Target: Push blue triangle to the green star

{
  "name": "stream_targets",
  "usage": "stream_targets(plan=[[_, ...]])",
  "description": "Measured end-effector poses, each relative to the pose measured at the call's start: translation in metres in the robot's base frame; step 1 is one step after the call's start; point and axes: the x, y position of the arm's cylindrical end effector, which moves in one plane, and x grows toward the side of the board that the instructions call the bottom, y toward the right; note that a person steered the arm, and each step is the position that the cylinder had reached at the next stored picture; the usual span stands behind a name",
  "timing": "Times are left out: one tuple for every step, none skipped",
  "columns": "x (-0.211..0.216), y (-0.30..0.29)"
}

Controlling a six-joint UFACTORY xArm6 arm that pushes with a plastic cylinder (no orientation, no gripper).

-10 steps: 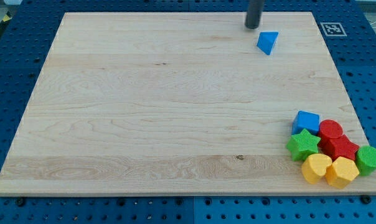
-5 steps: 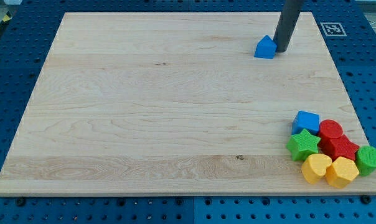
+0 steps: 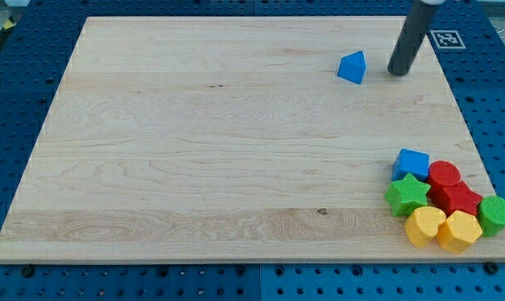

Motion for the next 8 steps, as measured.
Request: stream_targets(plan=[[-0.028,-0.016],[-0.038,-0.04],[-0.032,-0.061],[0.011,-0.064],[0.066,-0.064],[0.119,-0.064],[0.169,-0.065],[0.181,-0.065]])
